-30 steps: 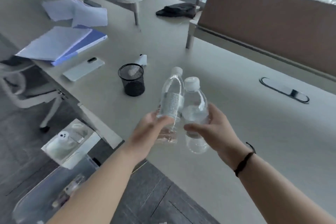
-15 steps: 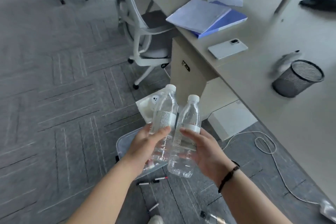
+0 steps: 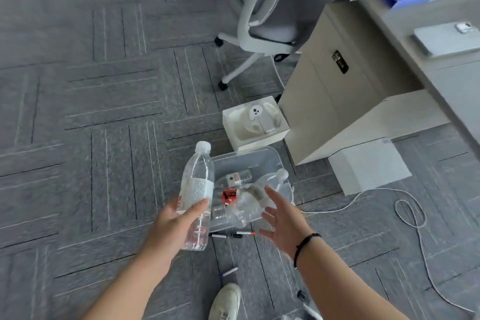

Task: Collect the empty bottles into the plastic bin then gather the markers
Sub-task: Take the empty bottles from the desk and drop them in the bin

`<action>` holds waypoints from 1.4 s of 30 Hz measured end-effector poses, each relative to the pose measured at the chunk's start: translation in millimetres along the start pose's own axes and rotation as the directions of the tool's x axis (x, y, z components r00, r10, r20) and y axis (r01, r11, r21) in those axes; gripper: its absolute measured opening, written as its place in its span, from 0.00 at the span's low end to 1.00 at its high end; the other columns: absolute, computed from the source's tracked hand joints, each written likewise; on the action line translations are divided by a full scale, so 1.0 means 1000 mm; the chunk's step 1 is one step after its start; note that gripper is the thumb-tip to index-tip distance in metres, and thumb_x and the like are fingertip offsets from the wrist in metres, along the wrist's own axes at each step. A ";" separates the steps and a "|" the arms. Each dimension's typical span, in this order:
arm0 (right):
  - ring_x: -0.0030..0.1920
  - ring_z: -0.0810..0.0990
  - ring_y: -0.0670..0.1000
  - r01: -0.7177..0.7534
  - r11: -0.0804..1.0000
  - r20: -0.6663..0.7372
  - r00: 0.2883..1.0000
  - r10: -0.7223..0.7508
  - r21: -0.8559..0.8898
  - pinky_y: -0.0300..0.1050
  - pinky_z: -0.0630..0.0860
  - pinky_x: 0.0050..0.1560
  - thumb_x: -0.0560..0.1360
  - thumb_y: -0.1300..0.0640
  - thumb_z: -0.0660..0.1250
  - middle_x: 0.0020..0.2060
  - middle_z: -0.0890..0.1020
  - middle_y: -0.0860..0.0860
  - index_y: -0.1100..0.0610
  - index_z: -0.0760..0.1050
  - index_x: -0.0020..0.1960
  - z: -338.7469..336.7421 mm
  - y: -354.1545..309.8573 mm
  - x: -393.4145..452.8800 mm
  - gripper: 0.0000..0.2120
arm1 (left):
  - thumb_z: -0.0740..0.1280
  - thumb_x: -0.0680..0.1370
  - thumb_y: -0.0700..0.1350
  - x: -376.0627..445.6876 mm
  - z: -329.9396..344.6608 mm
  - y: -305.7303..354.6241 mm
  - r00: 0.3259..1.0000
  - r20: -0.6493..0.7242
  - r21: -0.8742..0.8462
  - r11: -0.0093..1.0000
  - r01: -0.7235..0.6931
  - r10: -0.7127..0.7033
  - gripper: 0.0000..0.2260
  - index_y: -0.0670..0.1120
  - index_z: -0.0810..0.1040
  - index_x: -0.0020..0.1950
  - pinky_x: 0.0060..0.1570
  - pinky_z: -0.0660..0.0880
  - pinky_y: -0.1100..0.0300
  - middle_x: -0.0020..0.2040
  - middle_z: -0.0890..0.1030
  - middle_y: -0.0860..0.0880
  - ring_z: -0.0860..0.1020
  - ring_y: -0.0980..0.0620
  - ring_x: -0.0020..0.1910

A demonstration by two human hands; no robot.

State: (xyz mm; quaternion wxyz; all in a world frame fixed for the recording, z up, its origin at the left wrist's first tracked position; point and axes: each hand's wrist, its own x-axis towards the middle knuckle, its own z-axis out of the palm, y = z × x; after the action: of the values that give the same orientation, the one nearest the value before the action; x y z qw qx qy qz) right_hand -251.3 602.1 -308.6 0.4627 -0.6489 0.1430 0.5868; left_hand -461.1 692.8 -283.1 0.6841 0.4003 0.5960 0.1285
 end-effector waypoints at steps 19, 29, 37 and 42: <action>0.60 0.79 0.55 -0.123 0.979 -0.032 0.992 0.120 -0.164 0.58 0.77 0.66 0.77 0.50 0.72 0.60 0.77 0.51 0.53 0.70 0.73 -0.045 0.038 0.015 0.27 | 0.75 0.71 0.60 0.046 0.053 -0.006 0.983 -0.028 0.136 0.973 0.185 -0.183 0.21 0.52 0.78 0.58 0.60 0.77 0.42 0.53 0.84 0.48 0.81 0.44 0.53; 0.58 0.82 0.56 -0.117 0.968 -0.071 0.992 0.104 -0.221 0.54 0.81 0.59 0.79 0.53 0.68 0.60 0.79 0.53 0.55 0.71 0.72 -0.099 0.043 0.006 0.22 | 0.69 0.77 0.58 0.061 0.090 -0.023 0.961 -0.225 0.198 0.958 0.206 -0.161 0.31 0.49 0.65 0.76 0.66 0.72 0.38 0.73 0.72 0.45 0.74 0.41 0.68; 0.58 0.82 0.60 -0.153 0.975 -0.117 0.984 0.135 -0.163 0.58 0.80 0.62 0.79 0.53 0.68 0.57 0.81 0.58 0.57 0.75 0.65 -0.117 0.052 0.000 0.17 | 0.69 0.78 0.52 0.051 0.104 -0.028 0.976 -0.154 0.315 0.928 0.197 -0.155 0.21 0.48 0.73 0.70 0.62 0.76 0.41 0.65 0.78 0.44 0.79 0.42 0.61; 0.50 0.82 0.56 -0.113 0.989 -0.095 0.990 0.104 -0.098 0.57 0.80 0.60 0.79 0.54 0.68 0.59 0.81 0.62 0.57 0.76 0.62 -0.117 0.047 0.005 0.13 | 0.66 0.81 0.48 0.049 0.117 -0.022 0.989 -0.078 0.319 0.937 0.143 -0.125 0.13 0.48 0.76 0.64 0.56 0.80 0.47 0.59 0.81 0.46 0.82 0.50 0.51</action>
State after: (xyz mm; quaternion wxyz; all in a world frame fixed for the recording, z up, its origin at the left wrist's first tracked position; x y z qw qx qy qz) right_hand -210.8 489.0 -347.3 0.3889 -0.6891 0.1682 0.5879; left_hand -347.4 664.4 -337.3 0.5994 0.4617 0.6538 -0.0066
